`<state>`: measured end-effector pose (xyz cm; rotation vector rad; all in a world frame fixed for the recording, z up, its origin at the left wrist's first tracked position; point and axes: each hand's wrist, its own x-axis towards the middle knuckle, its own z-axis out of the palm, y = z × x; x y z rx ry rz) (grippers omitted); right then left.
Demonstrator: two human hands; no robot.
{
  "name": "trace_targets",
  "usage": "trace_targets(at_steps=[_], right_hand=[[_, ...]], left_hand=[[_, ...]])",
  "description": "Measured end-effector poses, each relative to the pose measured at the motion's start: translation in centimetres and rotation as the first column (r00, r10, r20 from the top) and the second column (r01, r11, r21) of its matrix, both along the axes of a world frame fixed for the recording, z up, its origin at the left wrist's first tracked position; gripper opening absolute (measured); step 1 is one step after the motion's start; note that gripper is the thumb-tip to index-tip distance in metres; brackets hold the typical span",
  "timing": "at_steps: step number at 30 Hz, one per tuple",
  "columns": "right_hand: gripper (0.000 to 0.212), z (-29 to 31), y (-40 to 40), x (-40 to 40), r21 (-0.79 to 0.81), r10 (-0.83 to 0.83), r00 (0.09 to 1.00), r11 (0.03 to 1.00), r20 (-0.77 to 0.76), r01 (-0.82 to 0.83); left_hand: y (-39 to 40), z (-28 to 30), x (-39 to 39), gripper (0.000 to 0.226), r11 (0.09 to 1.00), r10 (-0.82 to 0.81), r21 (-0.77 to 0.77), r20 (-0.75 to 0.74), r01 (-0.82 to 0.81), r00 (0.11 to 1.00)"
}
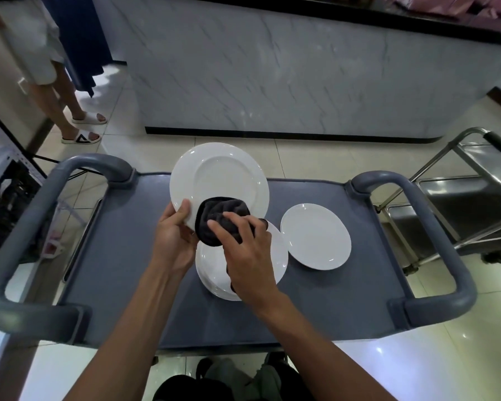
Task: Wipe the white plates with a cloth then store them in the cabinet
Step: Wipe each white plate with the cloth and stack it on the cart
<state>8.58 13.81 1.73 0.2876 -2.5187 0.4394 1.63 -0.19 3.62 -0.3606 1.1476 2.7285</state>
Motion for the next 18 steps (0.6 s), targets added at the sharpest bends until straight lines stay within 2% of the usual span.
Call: trace_targets(at_steps=[4,8,11,18], right_hand=[[0.065,0.2,1.7,-0.3,-0.103,-0.086,0.996,0.991,0.007,0.086],[0.042,1.7,3.7,-1.5,-0.241,-0.125,0.991,0.962,0.039,0.13],[0.038,3.2,5.2,-2.9,-0.319,-0.15,0.984,0.932,0.092,0.172],[0.037,6.1,7.9,-6.1,-0.273,-0.118,0.977,0.948,0.178,0.164]], left_hand=[[-0.9,0.0,-0.4,0.024,0.999,0.02,-0.025,0.006,-0.02,1.0],[-1.7,0.0,-0.6,0.023,1.0,-0.01,-0.026,0.017,0.011,1.0],[-2.3,-0.4,-0.3,0.028,0.998,-0.049,-0.028,0.035,0.05,0.998],[-2.9,-1.0,0.2,0.022,0.975,-0.173,-0.133,0.029,0.176,0.984]])
